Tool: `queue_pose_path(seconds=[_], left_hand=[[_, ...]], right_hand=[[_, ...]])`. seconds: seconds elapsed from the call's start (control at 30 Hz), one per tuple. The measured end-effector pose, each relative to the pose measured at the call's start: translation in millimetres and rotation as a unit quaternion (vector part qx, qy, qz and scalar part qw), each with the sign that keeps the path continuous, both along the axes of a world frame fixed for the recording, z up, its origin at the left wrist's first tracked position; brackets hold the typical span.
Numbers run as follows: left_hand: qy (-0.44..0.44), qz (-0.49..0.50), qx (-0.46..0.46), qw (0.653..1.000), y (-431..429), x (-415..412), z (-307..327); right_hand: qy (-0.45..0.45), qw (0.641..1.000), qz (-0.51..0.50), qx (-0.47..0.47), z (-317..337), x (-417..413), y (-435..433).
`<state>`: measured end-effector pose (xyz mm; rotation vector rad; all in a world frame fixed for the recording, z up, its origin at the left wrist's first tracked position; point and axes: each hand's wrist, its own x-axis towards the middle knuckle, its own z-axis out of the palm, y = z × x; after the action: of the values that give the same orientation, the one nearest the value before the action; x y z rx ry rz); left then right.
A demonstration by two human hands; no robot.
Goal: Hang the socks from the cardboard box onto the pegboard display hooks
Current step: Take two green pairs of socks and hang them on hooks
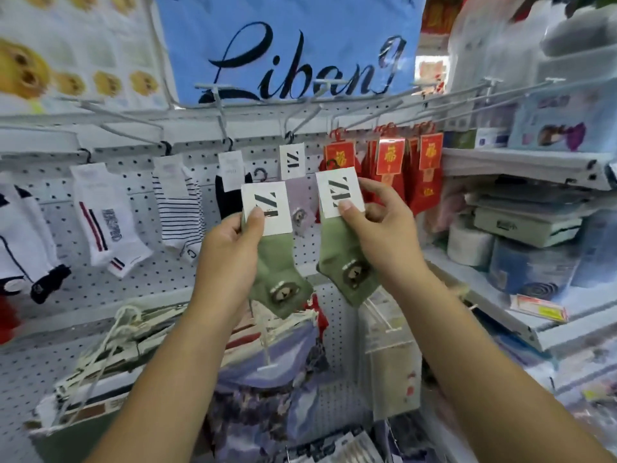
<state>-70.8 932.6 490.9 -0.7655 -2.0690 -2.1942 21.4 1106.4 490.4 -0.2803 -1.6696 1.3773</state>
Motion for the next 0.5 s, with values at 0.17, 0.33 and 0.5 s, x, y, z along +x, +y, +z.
queue_pose_path(seconds=[0.17, 0.33, 0.5], left_hand=[[0.001, 0.047, 0.001, 0.999, 19, -2, 2], [0.006, 0.084, 0.019, 0.996, 32, -7, 11], [0.015, 0.125, 0.006, 0.992, 40, -13, 12]], right_hand=[[0.003, 1.0, 0.027, 0.013, 21, -64, 44], [-0.003, 0.995, 0.088, -0.04, 41, -113, 70], [0.005, 0.992, 0.122, -0.02, 43, -144, 77]])
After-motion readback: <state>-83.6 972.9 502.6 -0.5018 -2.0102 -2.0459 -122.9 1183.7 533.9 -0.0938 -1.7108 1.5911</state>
